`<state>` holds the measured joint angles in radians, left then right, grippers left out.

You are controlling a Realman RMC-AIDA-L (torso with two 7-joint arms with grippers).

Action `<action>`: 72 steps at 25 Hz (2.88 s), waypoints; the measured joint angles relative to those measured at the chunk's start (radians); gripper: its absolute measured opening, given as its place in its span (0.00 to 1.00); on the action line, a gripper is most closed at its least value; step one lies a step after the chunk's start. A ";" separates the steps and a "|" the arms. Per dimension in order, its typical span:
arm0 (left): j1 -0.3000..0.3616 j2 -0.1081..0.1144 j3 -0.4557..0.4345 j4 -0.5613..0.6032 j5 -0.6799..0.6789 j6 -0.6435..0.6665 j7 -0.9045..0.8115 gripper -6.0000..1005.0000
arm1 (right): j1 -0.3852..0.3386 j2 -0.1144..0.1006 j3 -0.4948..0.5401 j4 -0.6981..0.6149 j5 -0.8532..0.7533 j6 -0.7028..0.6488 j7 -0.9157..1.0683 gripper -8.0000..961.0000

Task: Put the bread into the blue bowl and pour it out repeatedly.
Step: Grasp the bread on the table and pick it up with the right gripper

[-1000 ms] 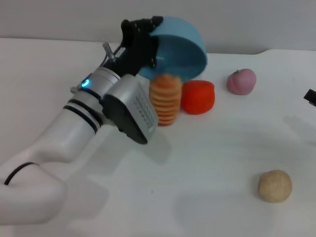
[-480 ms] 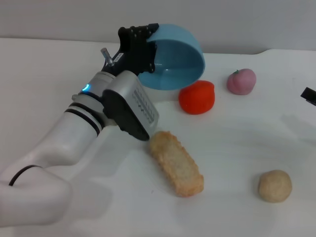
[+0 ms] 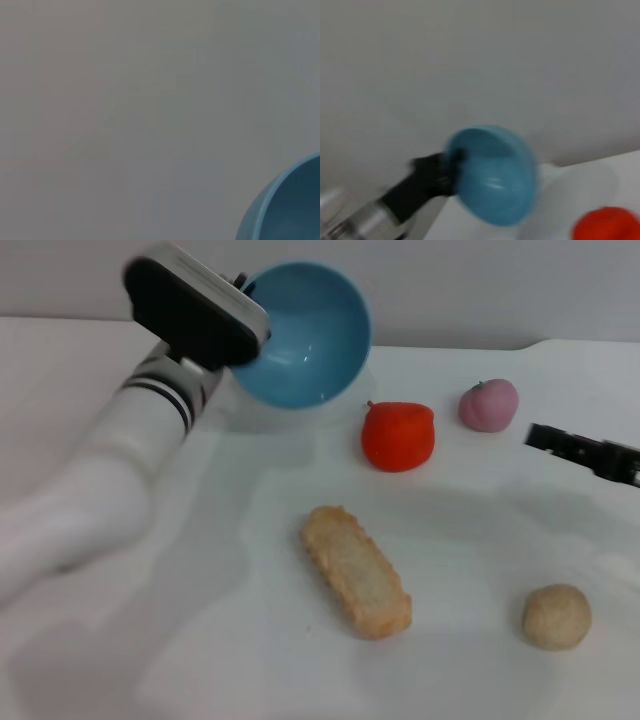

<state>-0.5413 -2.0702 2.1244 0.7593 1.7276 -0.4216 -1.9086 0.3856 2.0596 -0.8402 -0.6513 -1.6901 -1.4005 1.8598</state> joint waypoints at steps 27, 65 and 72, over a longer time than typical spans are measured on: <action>-0.005 0.020 -0.775 0.027 0.501 1.081 -0.600 0.01 | 0.429 0.021 -0.657 -0.043 -0.456 0.201 0.403 0.56; -0.010 0.014 -0.769 0.058 0.500 1.087 -0.602 0.00 | 0.418 0.032 -0.999 0.142 -0.047 0.573 0.495 0.62; -0.012 0.013 -0.762 0.068 0.500 1.092 -0.605 0.01 | 0.405 0.030 -1.003 0.148 -0.005 0.575 0.495 0.54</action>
<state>-0.5537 -2.0576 1.3620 0.8272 2.2273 0.6706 -2.5137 0.7903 2.0898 -1.8430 -0.5029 -1.6953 -0.8251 2.3546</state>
